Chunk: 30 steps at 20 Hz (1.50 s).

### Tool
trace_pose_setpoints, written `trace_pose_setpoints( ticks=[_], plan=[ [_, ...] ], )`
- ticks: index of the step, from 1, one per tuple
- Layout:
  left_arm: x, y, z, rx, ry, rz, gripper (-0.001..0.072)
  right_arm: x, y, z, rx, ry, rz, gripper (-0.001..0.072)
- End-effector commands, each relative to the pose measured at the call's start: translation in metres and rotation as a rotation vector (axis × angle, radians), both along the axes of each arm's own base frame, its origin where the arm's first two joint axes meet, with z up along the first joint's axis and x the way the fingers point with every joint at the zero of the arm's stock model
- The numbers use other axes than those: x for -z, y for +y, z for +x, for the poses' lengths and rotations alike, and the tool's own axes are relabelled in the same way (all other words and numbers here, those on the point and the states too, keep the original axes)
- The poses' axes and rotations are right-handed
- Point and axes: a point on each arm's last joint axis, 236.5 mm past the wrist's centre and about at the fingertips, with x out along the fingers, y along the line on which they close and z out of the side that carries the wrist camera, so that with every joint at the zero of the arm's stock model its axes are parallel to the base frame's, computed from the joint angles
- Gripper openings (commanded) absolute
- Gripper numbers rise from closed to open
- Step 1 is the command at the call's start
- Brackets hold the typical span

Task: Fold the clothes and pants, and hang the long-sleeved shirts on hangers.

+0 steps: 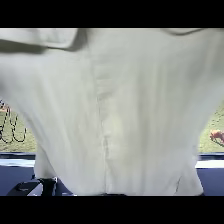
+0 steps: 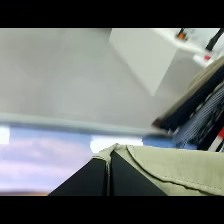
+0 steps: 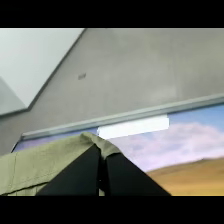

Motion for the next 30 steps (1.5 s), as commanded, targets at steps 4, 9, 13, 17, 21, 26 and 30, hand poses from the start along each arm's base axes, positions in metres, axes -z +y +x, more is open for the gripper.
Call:
trace_pose_setpoints(
  ticks=[4, 9, 13, 17, 21, 26, 30],
  plan=[
    [0.226, -0.027, 0.167, 0.084, 0.504, 0.058, 0.0017, 0.247, 0.010, 0.160, -0.184, 0.701, 0.245, 0.0029],
    [0.385, -0.062, 0.250, 0.091, 0.675, 0.022, 0.0016, 0.423, 0.040, 0.243, -0.194, 0.915, 0.219, 0.0029],
    [0.454, -0.086, 0.250, 0.131, 0.804, 0.004, 0.0017, 0.477, 0.065, 0.280, -0.168, 0.880, 0.228, 0.0030],
    [0.472, -0.093, 0.230, 0.132, 0.934, -0.040, 0.0108, 0.476, 0.070, 0.273, -0.187, 0.900, 0.214, 0.0194],
    [0.429, -0.067, 0.203, 0.139, 1.009, -0.054, 0.0680, 0.426, 0.028, 0.219, -0.253, 0.967, 0.106, 0.0453],
    [0.379, -0.001, 0.126, 0.025, 1.103, 0.007, 0.0681, 0.368, -0.053, 0.117, -0.139, 1.058, -0.044, 0.0497],
    [0.418, -0.005, 0.027, -0.013, 1.201, -0.058, 0.0680, 0.403, -0.021, 0.024, -0.150, 1.168, 0.066, 0.0597]
  ],
)
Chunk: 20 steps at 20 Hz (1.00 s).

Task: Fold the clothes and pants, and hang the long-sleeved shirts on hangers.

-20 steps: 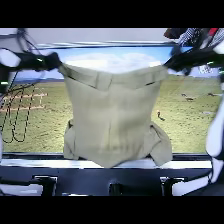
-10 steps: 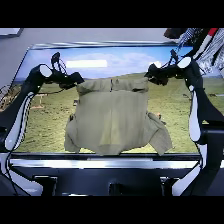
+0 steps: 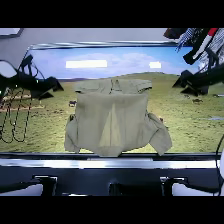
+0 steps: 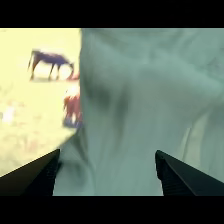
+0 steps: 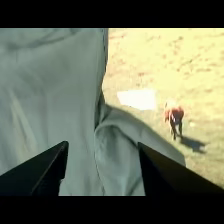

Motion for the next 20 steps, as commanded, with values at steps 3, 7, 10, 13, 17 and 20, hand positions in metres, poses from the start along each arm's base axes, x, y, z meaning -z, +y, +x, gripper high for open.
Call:
trace_pose_setpoints(
  ticks=[3, 7, 10, 13, 17, 20],
  plan=[
    [0.058, -0.029, -0.138, -0.072, 0.129, -0.138, 0.0680, 0.061, 0.066, -0.126, 0.041, 0.117, 0.143, 0.0661],
    [0.086, -0.058, -0.192, -0.151, 0.169, -0.254, 0.0679, 0.132, 0.110, -0.192, 0.100, 0.219, 0.181, 0.0661],
    [0.099, -0.070, -0.212, -0.121, 0.208, -0.249, 0.0679, 0.168, 0.138, -0.211, 0.134, 0.280, 0.253, 0.0661],
    [0.100, -0.079, -0.214, -0.106, 0.207, -0.250, 0.0680, 0.185, 0.144, -0.207, 0.185, 0.303, 0.284, 0.0661],
    [0.099, -0.083, -0.211, -0.123, 0.198, -0.260, 0.0679, 0.202, 0.153, -0.187, 0.218, 0.303, 0.342, 0.0660],
    [0.100, -0.083, -0.211, -0.124, 0.204, -0.259, 0.0679, 0.209, 0.164, -0.171, 0.259, 0.298, 0.421, 0.0638]
  ],
)
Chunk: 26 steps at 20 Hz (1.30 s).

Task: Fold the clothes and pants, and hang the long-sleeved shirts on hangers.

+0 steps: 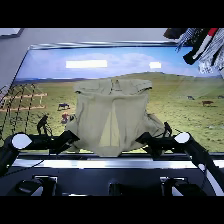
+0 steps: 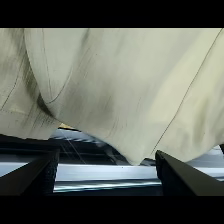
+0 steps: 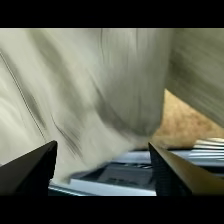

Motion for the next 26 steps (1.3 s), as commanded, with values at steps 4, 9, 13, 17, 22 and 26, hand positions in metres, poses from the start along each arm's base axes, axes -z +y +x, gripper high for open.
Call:
trace_pose_setpoints(
  ticks=[4, 9, 13, 17, 22, 26],
  plan=[
    [0.014, -0.003, -0.005, -0.016, 0.060, -0.004, 0.0679, 0.011, 0.012, 0.023, 0.075, -0.022, 0.077, 0.0029],
    [0.043, -0.022, -0.017, 0.010, 0.161, -0.012, 0.0679, -0.004, 0.017, 0.019, 0.062, -0.030, 0.106, 0.0028],
    [0.055, -0.056, -0.003, -0.026, 0.134, -0.067, 0.0680, -0.006, 0.022, 0.011, 0.039, -0.003, 0.128, 0.0029],
    [0.073, -0.072, 0.008, -0.085, 0.136, -0.077, 0.0640, -0.009, 0.026, 0.003, 0.026, 0.028, 0.150, 0.0029],
    [0.064, -0.069, 0.005, -0.068, 0.139, -0.091, 0.0019, -0.032, 0.026, 0.004, 0.031, -0.026, 0.154, 0.0029],
    [0.028, -0.050, -0.038, 0.171, 0.125, -0.040, 0.0018, -0.067, 0.021, -0.038, -0.022, -0.005, 0.125, 0.0029]
  ],
)
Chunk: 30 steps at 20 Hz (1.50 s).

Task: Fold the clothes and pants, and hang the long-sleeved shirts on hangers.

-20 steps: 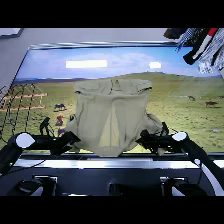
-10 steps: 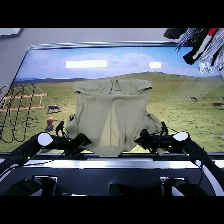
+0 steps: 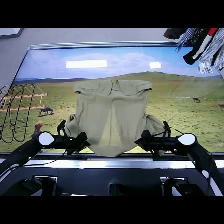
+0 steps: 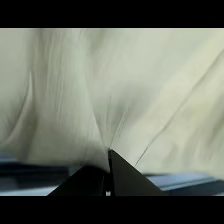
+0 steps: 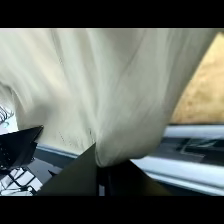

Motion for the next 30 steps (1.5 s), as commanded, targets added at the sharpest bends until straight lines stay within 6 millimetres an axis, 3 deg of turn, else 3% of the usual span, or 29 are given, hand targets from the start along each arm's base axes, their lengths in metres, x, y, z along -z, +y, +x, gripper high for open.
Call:
trace_pose_setpoints(
  ticks=[1, 3, 5, 7, 9, 12, 18, 20, 22, 23, 24, 26, 27, 29, 30],
  plan=[
    [-0.027, 0.023, -0.047, 0.214, -0.012, 0.064, 0.0017, -0.028, -0.005, -0.047, -0.031, 0.069, -0.026, 0.0028],
    [-0.051, 0.037, -0.075, 0.265, -0.032, 0.085, 0.0017, -0.052, -0.006, -0.082, -0.034, 0.104, -0.020, 0.0028],
    [-0.078, 0.039, -0.092, 0.248, -0.078, 0.045, 0.0016, -0.072, -0.008, -0.111, -0.004, 0.139, -0.014, 0.0028],
    [-0.096, 0.036, -0.096, 0.190, -0.108, -0.007, 0.0016, -0.082, -0.015, -0.119, 0.077, 0.152, -0.036, 0.0028],
    [-0.099, 0.027, -0.091, 0.167, -0.097, -0.046, 0.0015, -0.093, -0.017, -0.098, 0.186, 0.133, -0.006, 0.0028],
    [-0.098, 0.008, -0.046, 0.086, -0.134, -0.100, 0.0015, -0.093, -0.016, -0.050, 0.305, 0.121, 0.047, 0.0029],
    [-0.065, 0.002, 0.059, -0.069, -0.018, -0.085, 0.0016, -0.061, -0.033, 0.061, 0.633, 0.147, 0.137, 0.0029],
    [-0.051, -0.001, 0.092, -0.077, 0.013, -0.079, 0.0016, -0.042, -0.039, 0.083, 0.722, 0.192, 0.153, 0.0030],
    [-0.033, -0.007, 0.115, -0.078, 0.056, -0.067, 0.0017, -0.014, -0.045, 0.092, 0.764, 0.242, 0.117, 0.0030],
    [-0.024, -0.011, 0.124, -0.075, 0.072, -0.062, 0.0017, 0.001, -0.049, 0.095, 0.777, 0.265, 0.092, 0.0050],
    [-0.018, -0.014, 0.131, -0.076, 0.085, -0.062, 0.0018, 0.013, -0.052, 0.099, 0.788, 0.265, 0.072, 0.0118],
    [-0.012, -0.020, 0.141, -0.082, 0.101, -0.076, 0.0029, 0.021, -0.065, 0.114, 0.763, 0.149, 0.005, 0.0348],
    [-0.014, -0.021, 0.147, -0.068, 0.079, -0.075, 0.0124, 0.017, -0.072, 0.122, 0.754, 0.076, -0.019, 0.0430],
    [-0.027, -0.015, 0.161, -0.042, 0.008, -0.074, 0.0456, -0.006, -0.078, 0.137, 0.694, -0.070, -0.059, 0.0434],
    [-0.036, -0.006, 0.167, -0.024, -0.032, -0.051, 0.0484, -0.023, -0.079, 0.143, 0.639, -0.153, -0.091, 0.0434]
  ],
)
